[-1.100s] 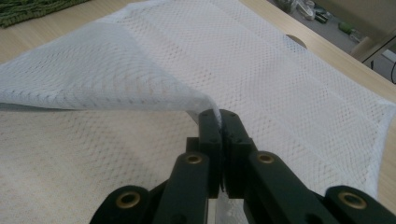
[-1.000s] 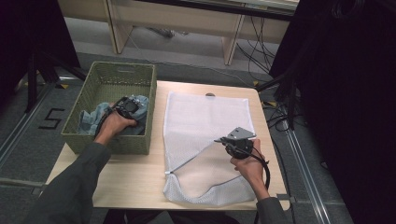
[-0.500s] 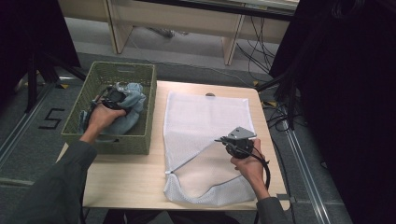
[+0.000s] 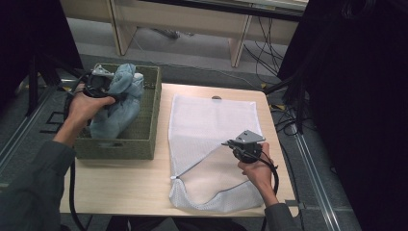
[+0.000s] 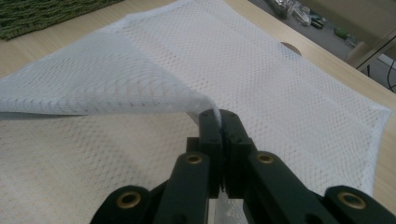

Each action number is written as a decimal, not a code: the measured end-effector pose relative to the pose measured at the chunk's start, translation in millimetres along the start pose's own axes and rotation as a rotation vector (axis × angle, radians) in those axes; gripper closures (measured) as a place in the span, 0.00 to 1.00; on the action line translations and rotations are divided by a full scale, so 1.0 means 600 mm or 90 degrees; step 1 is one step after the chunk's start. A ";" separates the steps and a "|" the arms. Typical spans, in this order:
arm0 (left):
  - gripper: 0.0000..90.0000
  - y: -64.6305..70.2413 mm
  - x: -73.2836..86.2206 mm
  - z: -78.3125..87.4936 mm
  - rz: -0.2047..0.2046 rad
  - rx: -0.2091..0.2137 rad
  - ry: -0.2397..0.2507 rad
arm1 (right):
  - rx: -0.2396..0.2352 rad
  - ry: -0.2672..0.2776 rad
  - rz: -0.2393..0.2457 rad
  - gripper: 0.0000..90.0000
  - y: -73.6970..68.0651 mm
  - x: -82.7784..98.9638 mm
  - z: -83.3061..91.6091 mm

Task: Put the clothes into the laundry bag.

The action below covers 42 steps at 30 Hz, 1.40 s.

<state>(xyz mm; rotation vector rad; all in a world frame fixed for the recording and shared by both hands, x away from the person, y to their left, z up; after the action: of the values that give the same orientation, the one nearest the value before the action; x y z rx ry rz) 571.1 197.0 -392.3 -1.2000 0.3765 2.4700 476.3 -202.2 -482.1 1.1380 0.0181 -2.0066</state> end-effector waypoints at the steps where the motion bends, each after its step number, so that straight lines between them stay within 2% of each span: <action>1: 0.74 0.005 -0.009 0.011 0.002 0.005 0.008 | -0.013 -0.006 -0.001 0.99 -0.003 0.000 0.000; 3: 0.74 0.009 -0.016 0.025 0.000 0.011 0.009 | -0.018 -0.004 0.003 0.99 -0.003 0.000 -0.001; 5: 0.73 0.015 -0.021 0.040 0.002 0.018 0.008 | -0.009 -0.006 -0.008 0.99 -0.004 0.001 0.000; 6: 0.73 0.017 -0.024 0.048 -0.003 0.022 0.009 | -0.015 -0.003 0.003 0.99 -0.002 0.000 -0.001; 8: 0.73 0.024 -0.028 0.063 -0.004 0.030 0.016 | -0.002 -0.002 -0.002 0.99 0.000 0.000 0.000; 12: 0.73 0.041 -0.038 0.099 -0.015 0.054 0.034 | -0.010 -0.006 -0.004 0.99 -0.002 0.002 0.000; 13: 0.73 0.046 -0.040 0.107 -0.017 0.061 0.037 | -0.012 -0.012 -0.016 0.99 -0.004 0.002 0.001; 15: 0.73 0.053 -0.046 0.121 -0.015 0.074 0.045 | -0.013 -0.010 -0.008 0.99 -0.004 0.002 0.001; 18: 0.73 0.070 -0.052 0.142 -0.028 0.093 0.048 | -0.013 -0.010 -0.010 0.99 -0.004 0.001 0.001; 19: 0.73 0.077 -0.053 0.148 -0.031 0.099 0.049 | -0.006 -0.002 -0.001 0.99 0.000 0.000 -0.001; 21: 0.73 0.087 -0.056 0.157 -0.033 0.107 0.055 | -0.010 -0.011 -0.014 0.99 -0.003 0.003 0.001; 22: 0.73 0.093 -0.057 0.164 -0.042 0.110 0.055 | -0.009 -0.005 -0.006 0.99 -0.001 0.002 0.000; 25: 0.73 0.119 -0.062 0.184 -0.056 0.136 0.064 | -0.012 -0.012 -0.019 0.99 -0.005 0.002 0.001; 26: 0.73 0.119 -0.062 0.184 -0.056 0.136 0.064 | -0.012 -0.012 -0.019 0.99 -0.005 0.002 0.001; 27: 0.73 0.130 -0.064 0.191 -0.054 0.145 0.067 | -0.010 -0.011 -0.018 0.99 -0.005 0.002 0.001; 28: 0.73 0.138 -0.065 0.196 -0.056 0.150 0.074 | -0.002 -0.002 0.005 0.99 0.002 0.000 0.000; 29: 0.73 0.146 -0.066 0.202 -0.061 0.157 0.076 | -0.005 -0.003 -0.005 0.99 -0.001 0.000 0.000; 32: 0.73 0.173 -0.069 0.218 -0.072 0.180 0.085 | -0.008 -0.004 -0.001 0.99 0.000 0.000 0.001; 37: 0.73 0.233 -0.073 0.249 -0.096 0.234 0.099 | -0.002 0.002 0.001 0.99 0.002 -0.002 0.001; 38: 0.73 0.239 -0.072 0.251 -0.100 0.240 0.098 | -0.002 0.002 0.001 0.99 0.002 -0.002 0.001; 39: 0.73 0.256 -0.070 0.258 -0.113 0.256 0.092 | -0.002 0.002 0.004 0.99 0.002 -0.002 0.001; 40: 0.73 0.262 -0.069 0.259 -0.116 0.260 0.092 | -0.004 0.001 0.002 0.99 0.002 -0.003 0.003; 41: 0.73 0.280 -0.064 0.263 -0.130 0.277 0.085 | -0.004 0.001 -0.011 0.99 0.000 -0.004 0.003; 42: 0.73 0.289 -0.062 0.264 -0.132 0.283 0.083 | -0.012 -0.001 -0.006 0.99 0.000 -0.003 0.003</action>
<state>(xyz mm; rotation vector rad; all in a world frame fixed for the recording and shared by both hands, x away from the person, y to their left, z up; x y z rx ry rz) 406.6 95.5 -253.9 -1.1424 0.7498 1.9976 475.3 -201.7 -480.1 1.1265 0.0419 -2.0117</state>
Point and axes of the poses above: each handheld gripper's, and its own axes: z roughly backward along the jaws, x roughly out of its underside, y roughly to its right, the point moved 9 cm from there along -z, roughly forward along the jaws, and after that the axes turned 8 degrees about z, right-handed, at the moved point
